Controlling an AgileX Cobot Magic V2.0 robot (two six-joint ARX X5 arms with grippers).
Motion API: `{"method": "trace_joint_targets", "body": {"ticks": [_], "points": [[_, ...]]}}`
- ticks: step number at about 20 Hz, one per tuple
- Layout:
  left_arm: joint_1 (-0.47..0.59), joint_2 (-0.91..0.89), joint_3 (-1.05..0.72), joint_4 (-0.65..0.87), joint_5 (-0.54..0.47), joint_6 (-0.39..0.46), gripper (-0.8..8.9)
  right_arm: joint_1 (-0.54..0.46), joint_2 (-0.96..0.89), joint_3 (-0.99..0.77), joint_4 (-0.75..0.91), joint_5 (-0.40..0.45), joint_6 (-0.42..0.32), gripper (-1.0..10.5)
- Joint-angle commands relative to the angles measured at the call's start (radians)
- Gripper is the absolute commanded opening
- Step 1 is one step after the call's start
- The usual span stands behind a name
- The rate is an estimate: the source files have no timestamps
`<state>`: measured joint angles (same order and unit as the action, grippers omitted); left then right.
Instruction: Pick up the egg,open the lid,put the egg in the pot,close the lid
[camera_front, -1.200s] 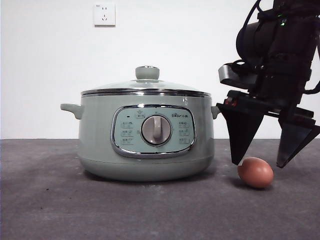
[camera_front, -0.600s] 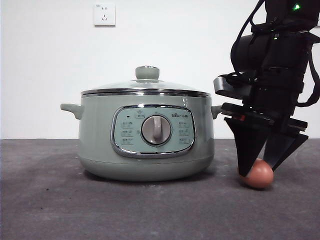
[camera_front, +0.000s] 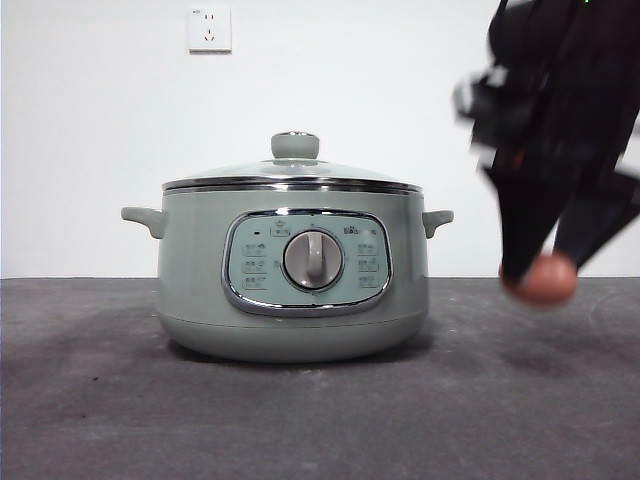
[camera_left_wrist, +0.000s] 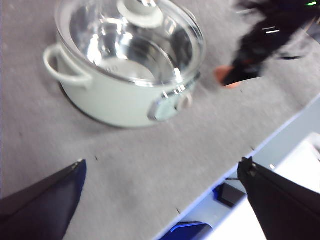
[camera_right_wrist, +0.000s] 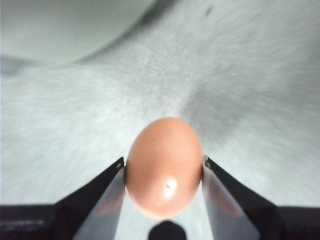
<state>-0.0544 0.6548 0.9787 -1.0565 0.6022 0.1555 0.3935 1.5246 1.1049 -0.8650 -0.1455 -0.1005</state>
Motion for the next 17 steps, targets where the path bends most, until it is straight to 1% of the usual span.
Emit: {"method": "trace_joint_targets", "body": {"ticks": [1, 3, 5, 6, 7, 9, 12, 14, 17], "points": [[-0.025, 0.051, 0.012, 0.074, 0.003, -0.022, 7.19, 0.002, -0.142, 0.000, -0.029, 0.002, 0.018, -0.2], [-0.072, 0.109, 0.012, 0.179, 0.002, -0.061, 7.19, 0.002, -0.276, 0.000, -0.042, 0.002, 0.025, -0.2], [-0.143, 0.184, 0.012, 0.302, -0.003, -0.106, 7.18, 0.002, -0.394, 0.000, -0.046, 0.002, 0.034, -0.2], [-0.187, 0.230, 0.012, 0.379, -0.031, -0.132, 7.18, 0.002, -0.451, 0.000, -0.049, 0.002, 0.050, -0.2], [-0.225, 0.268, 0.013, 0.440, -0.069, -0.138, 7.18, 0.002, -0.492, 0.000, -0.055, 0.002, 0.058, -0.2], [-0.309, 0.365, 0.043, 0.528, -0.169, -0.141, 7.19, 0.002, -0.569, 0.000, -0.071, 0.002, 0.059, -0.2], [-0.407, 0.541, 0.145, 0.605, -0.308, -0.127, 7.19, 0.002, -0.646, 0.000, -0.100, -0.005, 0.077, -0.2], [-0.441, 0.647, 0.211, 0.647, -0.351, -0.122, 7.19, 0.002, -0.671, 0.000, -0.114, -0.005, 0.085, -0.2], [-0.472, 0.803, 0.303, 0.684, -0.389, -0.102, 7.19, 0.002, -0.694, 0.000, -0.120, -0.005, 0.085, -0.2]]}}
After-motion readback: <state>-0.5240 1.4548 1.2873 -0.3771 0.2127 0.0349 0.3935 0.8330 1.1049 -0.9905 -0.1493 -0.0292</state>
